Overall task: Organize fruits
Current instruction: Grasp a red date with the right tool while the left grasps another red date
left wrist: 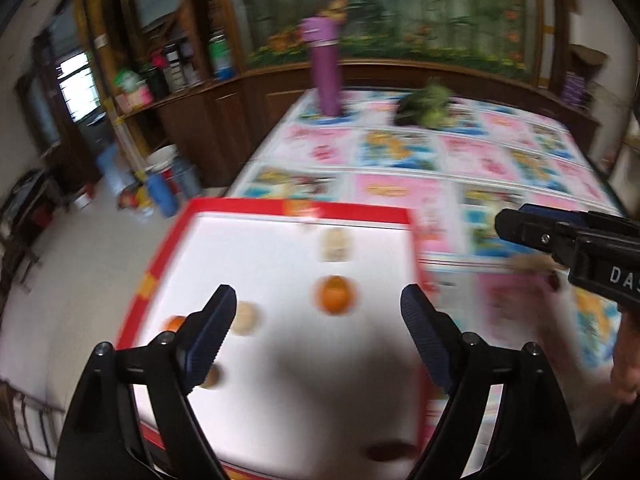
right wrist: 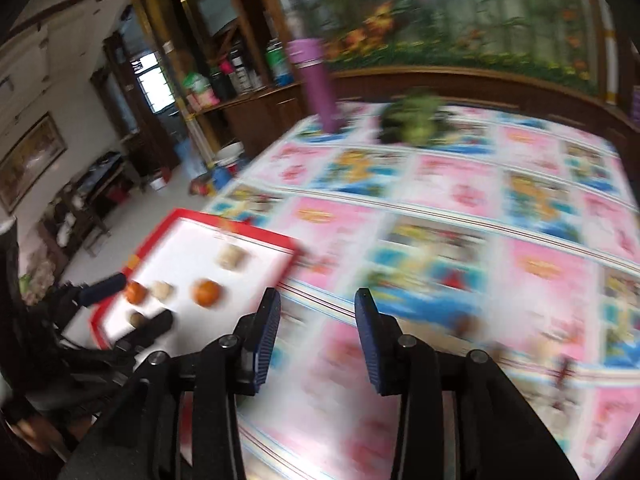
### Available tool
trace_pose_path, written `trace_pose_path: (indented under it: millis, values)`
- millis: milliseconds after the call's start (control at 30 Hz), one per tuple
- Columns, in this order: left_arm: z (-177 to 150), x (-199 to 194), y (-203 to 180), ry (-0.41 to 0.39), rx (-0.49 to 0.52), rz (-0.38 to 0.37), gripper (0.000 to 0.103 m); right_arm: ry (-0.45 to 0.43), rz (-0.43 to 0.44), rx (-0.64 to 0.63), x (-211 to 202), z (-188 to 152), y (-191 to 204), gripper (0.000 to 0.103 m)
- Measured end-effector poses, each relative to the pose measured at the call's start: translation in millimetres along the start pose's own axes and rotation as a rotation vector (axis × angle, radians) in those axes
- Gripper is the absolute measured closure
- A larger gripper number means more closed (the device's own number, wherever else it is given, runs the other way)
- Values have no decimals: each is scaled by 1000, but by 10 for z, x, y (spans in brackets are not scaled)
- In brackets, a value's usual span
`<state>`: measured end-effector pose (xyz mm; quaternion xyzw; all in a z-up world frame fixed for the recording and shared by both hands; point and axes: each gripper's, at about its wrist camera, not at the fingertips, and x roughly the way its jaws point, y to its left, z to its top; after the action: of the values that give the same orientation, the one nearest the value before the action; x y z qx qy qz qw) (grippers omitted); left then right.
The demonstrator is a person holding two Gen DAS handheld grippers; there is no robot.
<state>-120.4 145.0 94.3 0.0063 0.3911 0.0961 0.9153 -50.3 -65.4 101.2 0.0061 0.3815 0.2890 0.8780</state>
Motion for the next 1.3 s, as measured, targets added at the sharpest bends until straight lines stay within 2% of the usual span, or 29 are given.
trace_pose_path:
  millis: [133, 233, 400, 567, 733, 867, 1133, 1267, 1300]
  values:
    - [-78, -111, -444, 2, 60, -124, 18, -6, -137, 20, -328, -274, -526, 61]
    - [-136, -86, -801, 36, 114, -201, 18, 12, -192, 45, -441, -455, -805, 61]
    - [-170, 5, -1295, 76, 175, -267, 18, 25, -226, 90, -445, -569, -1136, 61]
    - [-119, 182, -1663, 133, 180, -312, 18, 50, -220, 114, -360, -596, -1287, 61]
    - [-78, 382, -1927, 163, 193, -302, 19, 86, -245, 133, -200, -557, -1396, 61]
    - [-33, 505, -1971, 184, 170, -295, 26, 102, -246, 168, -119, -547, -1503, 61]
    - [-11, 700, -2096, 225, 142, -287, 29, 119, -245, 190, -74, -562, -1550, 61]
    - [15, 798, -2153, 239, 127, -286, 42, 141, -241, 205, -34, -576, -1563, 62]
    - [15, 811, -2161, 236, 126, -281, 44, 139, -243, 203, -36, -576, -1558, 64]
